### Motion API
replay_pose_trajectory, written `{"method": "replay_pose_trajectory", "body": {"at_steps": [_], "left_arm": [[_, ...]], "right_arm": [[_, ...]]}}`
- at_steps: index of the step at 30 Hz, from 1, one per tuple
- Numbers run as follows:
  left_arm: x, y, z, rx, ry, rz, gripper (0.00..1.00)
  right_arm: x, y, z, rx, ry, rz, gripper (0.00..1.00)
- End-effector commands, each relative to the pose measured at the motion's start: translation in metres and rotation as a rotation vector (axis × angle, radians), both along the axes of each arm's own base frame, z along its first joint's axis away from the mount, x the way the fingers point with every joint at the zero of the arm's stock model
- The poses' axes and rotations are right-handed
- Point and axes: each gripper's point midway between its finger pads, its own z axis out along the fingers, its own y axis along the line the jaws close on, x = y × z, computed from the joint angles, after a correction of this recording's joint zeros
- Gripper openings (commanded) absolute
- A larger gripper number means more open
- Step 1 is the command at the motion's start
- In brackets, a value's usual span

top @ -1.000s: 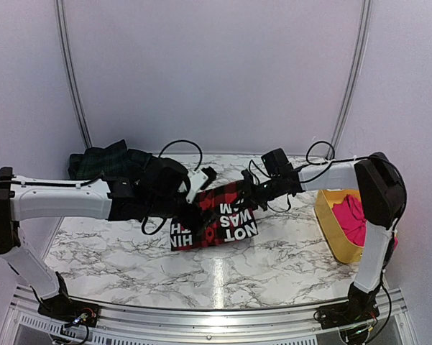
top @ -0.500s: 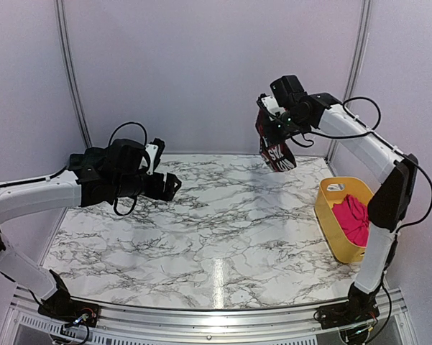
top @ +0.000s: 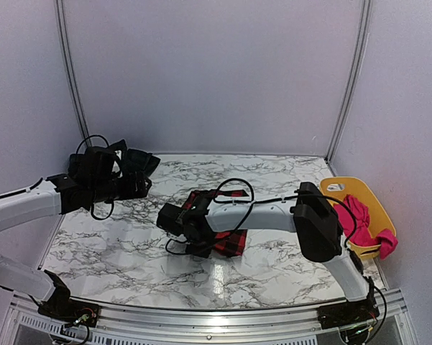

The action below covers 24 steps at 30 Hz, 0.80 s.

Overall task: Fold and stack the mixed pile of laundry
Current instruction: Turn over the square-folded T-shirt at the center of the board, then rotate the square-folded T-shirt at the center of the board.

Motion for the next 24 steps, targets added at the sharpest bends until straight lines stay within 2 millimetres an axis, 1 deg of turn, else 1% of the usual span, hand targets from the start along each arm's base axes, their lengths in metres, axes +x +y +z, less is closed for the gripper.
{"method": "replay_pose_trajectory", "body": {"at_steps": [1,2,3,5,6,7,8,9,10,11,13,14,15,18,20,21,23,24], "left_arm": [[-0.009,0.02,-0.006,-0.111,0.063,0.112,0.99],[-0.011,0.023,-0.008,-0.12,0.073,0.124,0.99],[-0.013,0.024,-0.011,-0.128,0.083,0.129,0.99],[-0.018,0.022,-0.015,-0.148,0.104,0.122,0.99],[-0.021,0.02,-0.017,-0.158,0.115,0.106,0.99],[-0.023,0.017,-0.019,-0.166,0.126,0.092,0.99],[-0.027,0.015,-0.02,-0.177,0.139,0.073,0.99],[-0.03,0.011,-0.021,-0.191,0.149,0.052,0.99],[-0.033,0.006,-0.021,-0.201,0.159,0.03,0.99],[-0.04,-0.006,-0.022,-0.226,0.185,-0.028,0.99],[-0.052,-0.027,-0.025,-0.227,0.209,-0.112,0.99],[-0.063,-0.045,-0.028,-0.208,0.221,-0.173,0.99],[-0.071,-0.058,-0.031,-0.185,0.228,-0.223,0.99],[-0.091,-0.094,-0.043,-0.163,0.271,-0.333,0.99],[-0.098,-0.112,-0.057,-0.167,0.316,-0.381,0.99],[-0.099,-0.117,-0.066,-0.159,0.345,-0.385,0.99],[-0.098,-0.12,-0.092,-0.136,0.412,-0.359,0.99],[-0.096,-0.12,-0.101,-0.122,0.432,-0.344,0.99]], "right_arm": [[-0.026,0.043,0.047,0.18,0.081,0.025,0.45],[-0.029,0.052,0.06,0.237,0.1,0.025,0.58],[-0.031,0.06,0.075,0.292,0.114,0.031,0.69],[-0.034,0.072,0.108,0.422,0.169,0.034,0.84],[-0.029,0.071,0.124,0.495,0.206,0.019,0.89],[-0.026,0.07,0.14,0.571,0.256,0.008,0.92],[-0.023,0.068,0.154,0.654,0.32,0.004,0.93],[-0.02,0.061,0.171,0.738,0.362,-0.001,0.93],[-0.012,0.054,0.182,0.818,0.391,-0.007,0.92],[-0.002,0.043,0.182,0.868,0.408,-0.02,0.91],[0.021,0.018,0.17,0.927,0.432,-0.109,0.85],[0.031,0.004,0.153,0.921,0.449,-0.158,0.81],[0.044,-0.009,0.141,0.92,0.46,-0.204,0.76],[0.069,-0.039,0.101,0.901,0.503,-0.313,0.69],[0.076,-0.051,0.076,0.901,0.551,-0.36,0.65],[0.075,-0.054,0.064,0.902,0.58,-0.375,0.63],[0.068,-0.059,0.04,0.874,0.634,-0.405,0.6],[0.06,-0.061,0.029,0.862,0.669,-0.416,0.58]]}}
